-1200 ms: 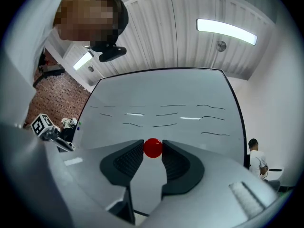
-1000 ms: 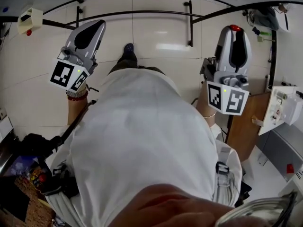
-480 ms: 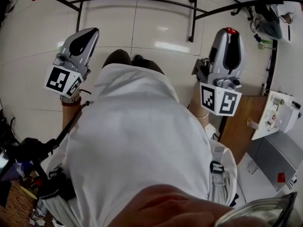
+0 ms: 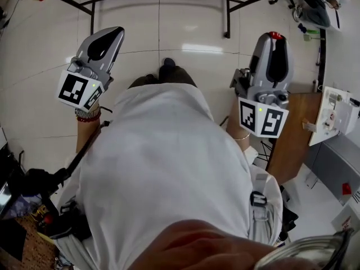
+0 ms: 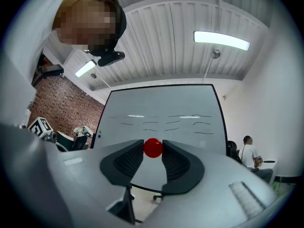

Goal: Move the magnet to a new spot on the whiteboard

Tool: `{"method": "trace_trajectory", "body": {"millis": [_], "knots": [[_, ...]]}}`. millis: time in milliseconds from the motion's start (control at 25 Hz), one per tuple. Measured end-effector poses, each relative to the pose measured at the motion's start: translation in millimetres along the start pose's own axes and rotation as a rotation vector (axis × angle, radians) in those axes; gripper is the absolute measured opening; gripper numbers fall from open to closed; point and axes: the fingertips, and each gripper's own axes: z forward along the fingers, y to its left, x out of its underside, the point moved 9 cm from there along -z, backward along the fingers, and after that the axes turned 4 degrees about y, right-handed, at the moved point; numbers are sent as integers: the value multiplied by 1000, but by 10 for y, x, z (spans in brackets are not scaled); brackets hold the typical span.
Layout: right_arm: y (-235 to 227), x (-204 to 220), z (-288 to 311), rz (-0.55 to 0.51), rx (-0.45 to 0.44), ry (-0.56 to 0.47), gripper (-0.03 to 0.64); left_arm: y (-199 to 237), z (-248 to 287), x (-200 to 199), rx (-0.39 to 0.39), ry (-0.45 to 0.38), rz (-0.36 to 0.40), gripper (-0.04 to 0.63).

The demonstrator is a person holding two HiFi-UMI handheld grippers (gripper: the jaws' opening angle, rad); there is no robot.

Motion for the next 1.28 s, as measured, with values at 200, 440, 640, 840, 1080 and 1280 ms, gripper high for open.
{"method": "trace_trajectory", "body": {"millis": [200, 440, 640, 840, 1080, 1280], "knots": [[547, -126, -156, -3, -46, -16, 124, 147, -325, 291, 8, 47, -97, 6], [738, -157, -413, -26, 1, 50, 124, 85, -427, 529, 76, 43, -114, 6], [862, -81, -554, -13, -15, 63, 124, -68, -544, 671, 152, -57, -138, 6], [916, -69, -496, 2, -38, 69, 124, -42, -636, 697, 139, -64, -161, 6], [642, 105, -197, 12, -58, 70, 124, 55, -317, 726, 127, -49, -168, 6], [260, 159, 288, 33, -81, 52, 124, 212, 94, 461, 120, -44, -148, 6]]}}
